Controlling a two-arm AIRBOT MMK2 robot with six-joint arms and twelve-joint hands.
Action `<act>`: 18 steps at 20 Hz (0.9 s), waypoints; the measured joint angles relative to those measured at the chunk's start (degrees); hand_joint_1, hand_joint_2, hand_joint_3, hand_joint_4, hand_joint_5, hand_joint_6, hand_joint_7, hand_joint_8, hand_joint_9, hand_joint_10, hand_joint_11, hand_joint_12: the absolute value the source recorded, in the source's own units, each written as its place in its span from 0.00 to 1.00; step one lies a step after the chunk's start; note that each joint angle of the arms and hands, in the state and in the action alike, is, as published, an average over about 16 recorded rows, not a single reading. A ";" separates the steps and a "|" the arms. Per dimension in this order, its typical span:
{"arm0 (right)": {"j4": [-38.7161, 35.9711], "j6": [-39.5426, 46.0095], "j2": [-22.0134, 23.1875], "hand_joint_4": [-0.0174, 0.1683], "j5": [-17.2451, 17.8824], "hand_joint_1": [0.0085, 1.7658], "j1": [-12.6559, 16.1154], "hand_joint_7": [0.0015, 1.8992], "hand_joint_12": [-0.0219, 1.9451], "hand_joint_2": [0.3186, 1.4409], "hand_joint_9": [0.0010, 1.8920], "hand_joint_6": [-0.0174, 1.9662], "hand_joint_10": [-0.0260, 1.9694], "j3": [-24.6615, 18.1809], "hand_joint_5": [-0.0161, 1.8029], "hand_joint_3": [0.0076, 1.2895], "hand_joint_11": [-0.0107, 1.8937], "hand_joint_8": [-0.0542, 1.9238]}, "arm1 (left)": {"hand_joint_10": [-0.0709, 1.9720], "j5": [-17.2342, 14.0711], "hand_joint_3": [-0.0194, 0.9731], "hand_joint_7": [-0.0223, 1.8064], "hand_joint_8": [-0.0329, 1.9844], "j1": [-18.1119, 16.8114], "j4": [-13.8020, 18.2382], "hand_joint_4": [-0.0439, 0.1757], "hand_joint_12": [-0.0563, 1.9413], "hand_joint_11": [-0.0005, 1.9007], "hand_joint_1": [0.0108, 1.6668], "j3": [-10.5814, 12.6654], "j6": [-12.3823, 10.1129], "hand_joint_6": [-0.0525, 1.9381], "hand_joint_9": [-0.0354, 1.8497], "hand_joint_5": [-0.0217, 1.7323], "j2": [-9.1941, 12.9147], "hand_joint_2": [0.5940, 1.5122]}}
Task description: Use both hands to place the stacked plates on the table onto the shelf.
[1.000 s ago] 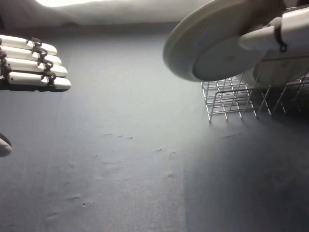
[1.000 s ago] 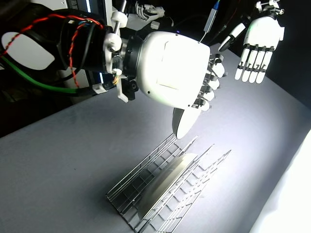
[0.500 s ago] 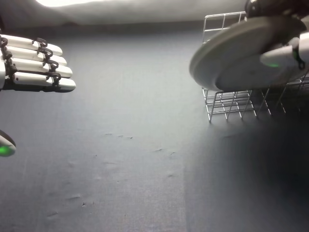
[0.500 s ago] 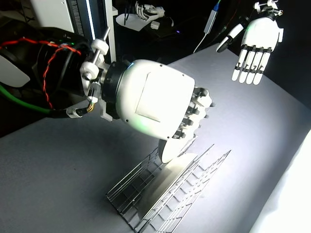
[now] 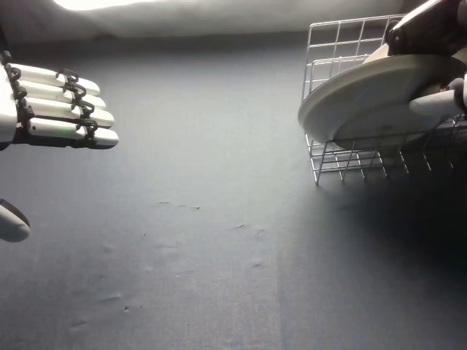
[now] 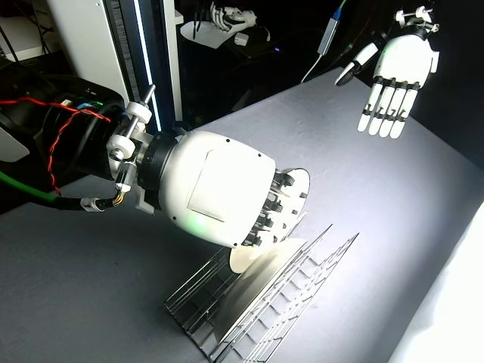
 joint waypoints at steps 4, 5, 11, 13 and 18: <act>-1.95 -0.06 -0.49 0.06 0.65 0.74 -0.62 0.43 0.73 0.67 0.41 0.44 0.48 1.18 0.41 0.00 0.36 0.38 | 0.04 -0.17 0.04 0.02 0.02 0.49 -0.34 0.20 0.03 0.01 0.00 -0.02 -0.03 0.03 0.03 0.03 -0.23 0.51; -2.42 -0.08 -0.61 0.06 0.80 0.73 -0.70 0.42 0.73 0.67 0.40 0.41 0.46 1.42 0.40 0.00 0.33 0.35 | 0.04 -0.22 0.04 0.02 0.02 0.55 -0.38 0.20 0.03 0.01 0.00 -0.06 -0.04 0.03 0.03 0.03 -0.25 0.51; -5.19 -0.24 -1.03 0.07 1.61 0.65 -0.21 0.34 0.74 0.69 0.26 0.23 0.35 1.85 0.32 0.01 0.16 0.15 | 0.04 -0.43 0.04 0.02 0.02 0.59 -0.53 0.20 0.03 0.01 0.00 -0.33 -0.04 0.03 0.03 0.02 -0.26 0.52; -6.70 -0.27 -1.03 0.07 2.18 0.57 0.17 0.31 0.70 0.69 0.21 0.16 0.30 1.40 0.28 0.01 0.12 0.09 | 0.04 -0.48 0.04 0.02 0.02 0.58 -0.54 0.20 0.03 0.01 0.00 -0.46 -0.04 0.03 0.03 0.03 -0.26 0.52; -13.98 -0.30 -1.01 0.08 4.65 0.36 1.06 0.22 0.62 0.71 0.11 0.09 0.26 -0.38 0.20 0.01 0.04 0.05 | 0.04 -0.76 0.04 0.10 0.02 0.44 -0.67 0.20 0.07 0.05 0.00 -1.25 -0.03 0.03 0.09 0.10 -0.27 0.54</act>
